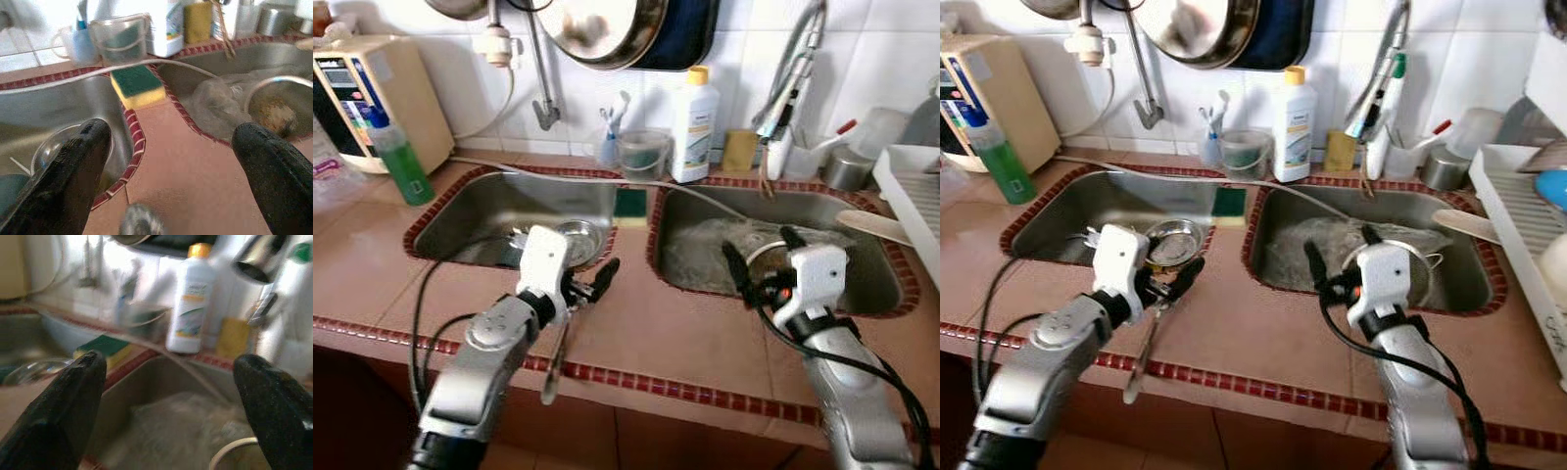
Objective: Kitchen organization
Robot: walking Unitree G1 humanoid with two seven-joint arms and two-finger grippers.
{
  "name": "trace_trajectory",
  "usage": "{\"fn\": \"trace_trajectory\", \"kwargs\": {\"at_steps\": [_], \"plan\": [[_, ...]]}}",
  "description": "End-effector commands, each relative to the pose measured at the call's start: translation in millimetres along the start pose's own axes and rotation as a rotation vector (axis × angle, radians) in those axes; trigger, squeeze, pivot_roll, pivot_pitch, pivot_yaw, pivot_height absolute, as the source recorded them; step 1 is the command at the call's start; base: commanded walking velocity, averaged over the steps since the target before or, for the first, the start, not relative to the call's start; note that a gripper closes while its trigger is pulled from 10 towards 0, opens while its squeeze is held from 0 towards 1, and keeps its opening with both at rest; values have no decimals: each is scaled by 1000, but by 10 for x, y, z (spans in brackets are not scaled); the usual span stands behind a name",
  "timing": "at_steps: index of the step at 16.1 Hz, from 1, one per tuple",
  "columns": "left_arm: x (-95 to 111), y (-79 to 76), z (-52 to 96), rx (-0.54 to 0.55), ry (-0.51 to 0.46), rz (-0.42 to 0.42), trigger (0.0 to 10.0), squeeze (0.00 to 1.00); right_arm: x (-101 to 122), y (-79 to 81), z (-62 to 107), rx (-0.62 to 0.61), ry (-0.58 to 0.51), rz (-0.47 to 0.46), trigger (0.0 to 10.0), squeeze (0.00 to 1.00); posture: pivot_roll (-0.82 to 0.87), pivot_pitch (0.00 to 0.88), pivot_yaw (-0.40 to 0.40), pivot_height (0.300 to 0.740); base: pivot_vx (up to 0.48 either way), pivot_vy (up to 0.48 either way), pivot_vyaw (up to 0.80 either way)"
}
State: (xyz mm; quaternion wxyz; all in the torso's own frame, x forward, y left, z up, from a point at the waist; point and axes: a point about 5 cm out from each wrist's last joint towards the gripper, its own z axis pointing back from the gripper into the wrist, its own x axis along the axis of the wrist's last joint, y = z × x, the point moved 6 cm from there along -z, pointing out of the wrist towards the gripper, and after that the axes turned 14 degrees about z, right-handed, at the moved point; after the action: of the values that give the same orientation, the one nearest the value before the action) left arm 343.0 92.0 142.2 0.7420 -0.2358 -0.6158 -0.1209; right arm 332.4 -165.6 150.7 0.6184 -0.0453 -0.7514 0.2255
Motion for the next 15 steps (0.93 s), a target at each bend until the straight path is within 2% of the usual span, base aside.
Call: {"fn": "trace_trajectory", "kwargs": {"at_steps": [1, 2, 4, 5, 6, 7, 12, 13, 14, 15], "plan": [[-69, -52, 83, -45, 62, -13, 10000, 0, 87, 39, 28, 64, -25, 11, 10000, 0, -205, 27, 56, 740, 0, 0, 0], [-147, -102, 147, -81, 124, 2, 10000, 0, 64, 42, 60, 88, -15, 28, 10000, 0, -204, 32, 54, 740, 0, 0, 0], [-242, -164, 253, -124, 200, -26, 10000, 0, 25, 24, 81, 98, 3, 36, 10000, 0, -198, 42, 48, 740, 0, 0, 0], [-222, -202, 287, -146, 195, -5, 10000, 0, 20, 28, 85, 105, 5, 34, 10000, 0, -198, 42, 48, 740, 0, 0, 0], [-230, -268, 344, -182, 219, 52, 10000, 0, 17, 45, 95, 122, 9, 31, 10000, 0, -194, 51, 42, 740, 0, 0, 0], [-280, -314, 398, -215, 258, 50, 10000, 0, 11, 54, 100, 130, 13, 33, 10000, 0, -191, 52, 40, 740, 0, 0, 0], [-380, -336, 426, -191, 315, 48, 10000, 0, 46, 80, 73, 157, 3, 31, 10000, 0, -188, 56, 35, 740, 0, 0, 0], [-397, -288, 392, -142, 313, 53, 10000, 0, 69, 124, 84, 186, -6, 23, 10000, 0, -190, 57, 34, 740, 0, 0, 0], [-433, -169, 329, -39, 313, 57, 10000, 0, 93, 191, 120, 236, -15, 8, 10000, 0, -190, 57, 34, 740, 0, 0, 0], [-468, -17, 286, 71, 323, 20, 10000, 0, 84, 226, 140, 257, -9, 9, 10000, 0, -195, 58, 35, 740, 0, 0, 0]]}}
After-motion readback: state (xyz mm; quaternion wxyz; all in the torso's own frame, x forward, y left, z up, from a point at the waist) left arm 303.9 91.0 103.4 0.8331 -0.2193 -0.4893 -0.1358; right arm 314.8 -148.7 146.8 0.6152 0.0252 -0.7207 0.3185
